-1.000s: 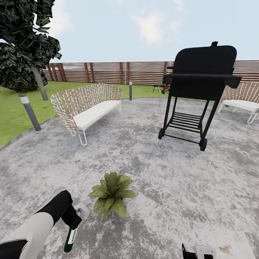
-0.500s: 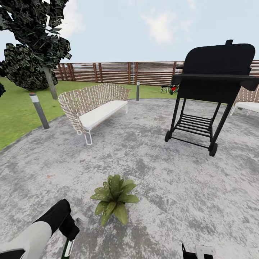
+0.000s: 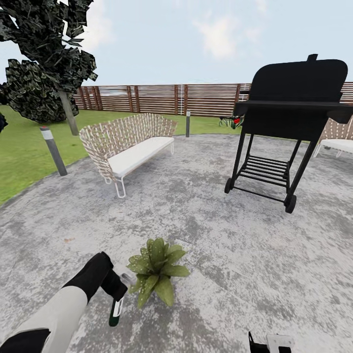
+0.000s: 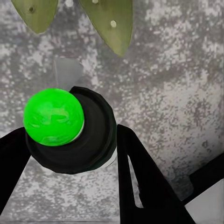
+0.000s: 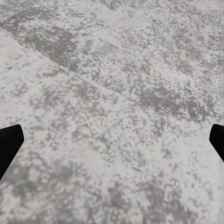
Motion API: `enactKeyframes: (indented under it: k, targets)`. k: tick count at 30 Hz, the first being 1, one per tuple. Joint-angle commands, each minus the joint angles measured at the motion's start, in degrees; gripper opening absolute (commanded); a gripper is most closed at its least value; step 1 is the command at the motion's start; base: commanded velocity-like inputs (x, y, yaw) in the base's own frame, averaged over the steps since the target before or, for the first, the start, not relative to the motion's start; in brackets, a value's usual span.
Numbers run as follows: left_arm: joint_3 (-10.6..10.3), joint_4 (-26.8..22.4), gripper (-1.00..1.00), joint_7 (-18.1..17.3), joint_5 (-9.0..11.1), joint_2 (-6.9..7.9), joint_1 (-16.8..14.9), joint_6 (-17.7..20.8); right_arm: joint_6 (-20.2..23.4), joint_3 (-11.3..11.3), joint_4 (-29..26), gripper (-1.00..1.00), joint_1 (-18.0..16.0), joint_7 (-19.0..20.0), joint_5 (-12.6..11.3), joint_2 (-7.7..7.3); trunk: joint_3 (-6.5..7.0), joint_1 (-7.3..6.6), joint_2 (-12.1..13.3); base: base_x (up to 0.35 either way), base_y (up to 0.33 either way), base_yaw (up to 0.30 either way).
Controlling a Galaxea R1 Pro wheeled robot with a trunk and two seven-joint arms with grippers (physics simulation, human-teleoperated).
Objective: Pick up the pesticide atomizer in the garden and spray insectifuge to fully cover both potted plants in the garden.
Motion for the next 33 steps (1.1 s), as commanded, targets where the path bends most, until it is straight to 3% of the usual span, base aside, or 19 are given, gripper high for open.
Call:
enactKeyframes:
  k: [1, 7, 14, 22, 33]
  targets:
    - [0.4, -0.1, -1.00, -0.4, -0.4, -0.04, 0.0, 0.3, -0.1, -0.2, 0.1, 1.00, 0.0, -0.4, 0.6, -0.02, -0.05, -0.01, 0.0, 0.000, 0.000, 0.000]
    - [0.6, 0.0, -1.00, -0.4, -0.5, -0.06, 0.3, 0.2, -0.1, -0.2, -0.1, 1.00, 0.0, -0.4, 0.5, -0.01, -0.05, -0.01, 0.0, 0.000, 0.000, 0.033]
    - [0.5, -0.2, -1.00, -0.4, -0.6, -0.16, 0.4, 0.2, -0.2, -0.2, 0.1, 1.00, 0.0, -0.4, 0.6, 0.06, -0.05, -0.01, 0.0, 0.026, -0.028, 0.260]
    - [0.6, -0.2, -1.00, -0.4, -0.6, -0.04, 0.5, 0.2, -0.1, -0.2, 0.1, 1.00, 0.0, -0.4, 0.6, 0.06, -0.05, -0.01, 0.0, 0.085, -0.218, 0.091]
    - [0.6, -0.1, -1.00, -0.3, -0.6, -0.19, 0.5, 0.2, -0.1, -0.2, 0.1, 1.00, 0.0, -0.4, 0.6, 0.06, -0.05, -0.01, 0.0, -0.057, -0.254, 0.263]
